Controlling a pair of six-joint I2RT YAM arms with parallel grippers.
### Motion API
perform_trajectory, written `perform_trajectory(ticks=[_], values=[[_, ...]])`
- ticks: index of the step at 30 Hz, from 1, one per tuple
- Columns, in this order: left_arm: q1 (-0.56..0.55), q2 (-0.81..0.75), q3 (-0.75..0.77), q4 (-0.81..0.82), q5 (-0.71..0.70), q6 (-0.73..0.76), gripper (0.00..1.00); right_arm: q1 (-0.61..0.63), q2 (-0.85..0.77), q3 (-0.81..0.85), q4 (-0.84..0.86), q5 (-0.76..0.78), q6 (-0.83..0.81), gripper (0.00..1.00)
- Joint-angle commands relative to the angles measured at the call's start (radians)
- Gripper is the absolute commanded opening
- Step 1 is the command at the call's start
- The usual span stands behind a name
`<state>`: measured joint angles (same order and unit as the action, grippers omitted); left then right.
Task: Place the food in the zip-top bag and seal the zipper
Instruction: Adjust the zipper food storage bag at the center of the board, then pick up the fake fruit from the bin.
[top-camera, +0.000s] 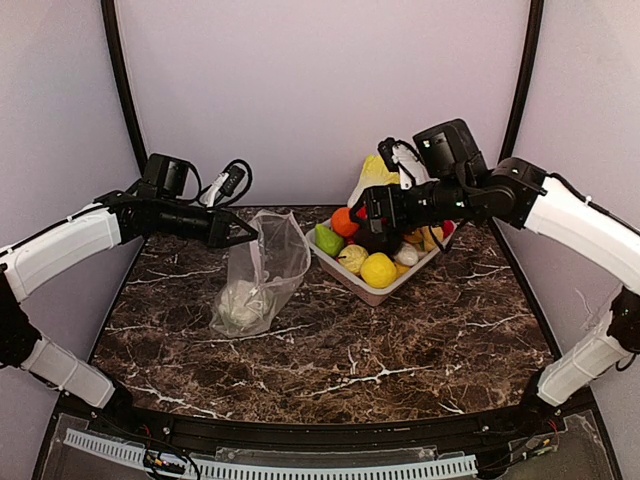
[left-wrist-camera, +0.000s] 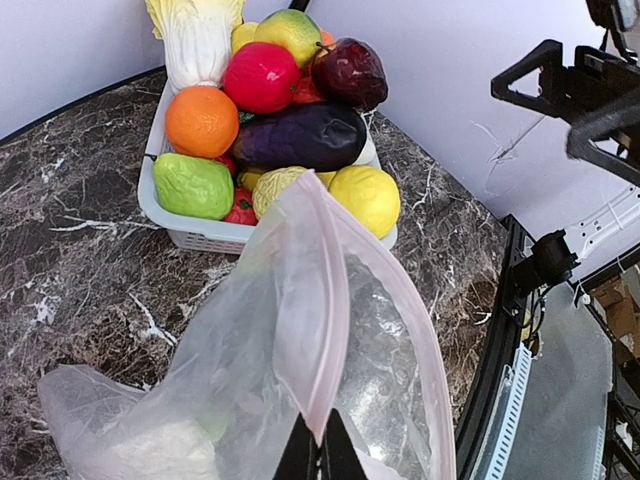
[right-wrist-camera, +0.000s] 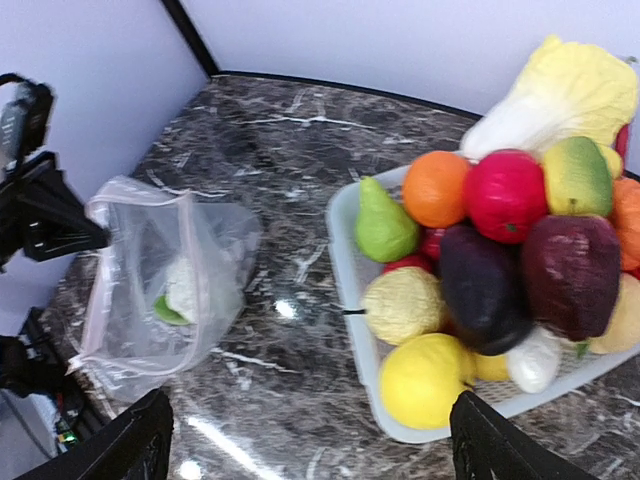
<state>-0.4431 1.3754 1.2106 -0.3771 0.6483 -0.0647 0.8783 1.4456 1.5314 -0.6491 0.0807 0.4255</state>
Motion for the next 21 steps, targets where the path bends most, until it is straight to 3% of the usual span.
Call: perform_trajectory(ticks=[1,13,21], values=[[0.001,-0.044,-0.064,0.083,-0.012,-0.017,0.01,-0.078,0.034,-0.007,-0.135,0.199,-0.055,0.96],[0.001,-0.039,-0.082,0.083,-0.015,-0.030,0.01,-0.295,0.151,-0.004,-0.031,0.119,-0.199,0.99],[0.001,-0.027,-0.083,0.089,-0.006,-0.037,0.01,-0.343,0.191,0.003,0.048,0.021,-0.286,0.99]])
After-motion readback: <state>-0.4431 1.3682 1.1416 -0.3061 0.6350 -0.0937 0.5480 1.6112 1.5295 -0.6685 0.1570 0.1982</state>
